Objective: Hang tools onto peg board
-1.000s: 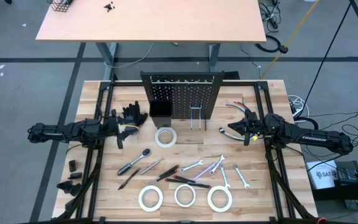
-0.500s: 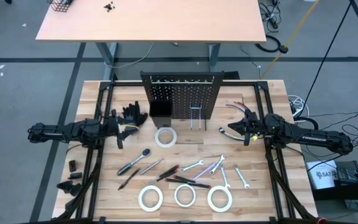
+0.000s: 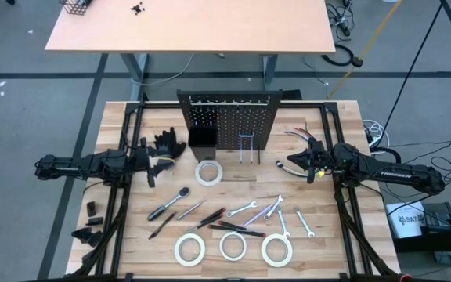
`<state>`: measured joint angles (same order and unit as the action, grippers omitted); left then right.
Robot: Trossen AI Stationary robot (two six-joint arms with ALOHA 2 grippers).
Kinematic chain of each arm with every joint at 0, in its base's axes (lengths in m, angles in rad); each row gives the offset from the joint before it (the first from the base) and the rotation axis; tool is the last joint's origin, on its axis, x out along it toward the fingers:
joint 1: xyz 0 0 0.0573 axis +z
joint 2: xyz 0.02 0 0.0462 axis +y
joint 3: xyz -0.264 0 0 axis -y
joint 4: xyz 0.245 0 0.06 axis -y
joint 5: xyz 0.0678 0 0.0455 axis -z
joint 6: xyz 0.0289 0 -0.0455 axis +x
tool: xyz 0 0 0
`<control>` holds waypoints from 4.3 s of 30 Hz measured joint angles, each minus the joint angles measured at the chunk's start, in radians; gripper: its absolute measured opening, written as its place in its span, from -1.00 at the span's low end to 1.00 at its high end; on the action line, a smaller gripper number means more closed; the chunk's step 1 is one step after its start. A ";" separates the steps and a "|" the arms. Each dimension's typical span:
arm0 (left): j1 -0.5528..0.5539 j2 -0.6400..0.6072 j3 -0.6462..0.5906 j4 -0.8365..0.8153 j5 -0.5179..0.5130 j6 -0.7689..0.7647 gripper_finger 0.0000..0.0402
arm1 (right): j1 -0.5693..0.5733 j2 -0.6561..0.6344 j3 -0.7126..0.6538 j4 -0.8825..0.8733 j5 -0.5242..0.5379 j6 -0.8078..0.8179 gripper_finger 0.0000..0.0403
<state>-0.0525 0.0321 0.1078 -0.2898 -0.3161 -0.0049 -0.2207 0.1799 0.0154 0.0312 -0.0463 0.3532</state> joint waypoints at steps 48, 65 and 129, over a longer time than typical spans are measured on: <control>0.000 0.382 0.365 -0.013 0.140 -0.089 0.05 | 0.000 0.291 0.390 0.165 -0.028 -0.107 -0.40; -0.028 0.487 0.366 -0.075 0.270 -0.172 0.05 | 0.240 0.772 0.743 0.113 -0.189 -0.002 -0.37; -0.504 1.025 0.389 -0.068 -0.043 -0.545 0.05 | 0.661 1.587 1.312 -0.543 0.246 0.221 -0.37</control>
<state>-0.5568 1.0573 0.4965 -0.3573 -0.3591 -0.5502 0.4399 1.7668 1.3277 -0.5119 0.1994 0.5741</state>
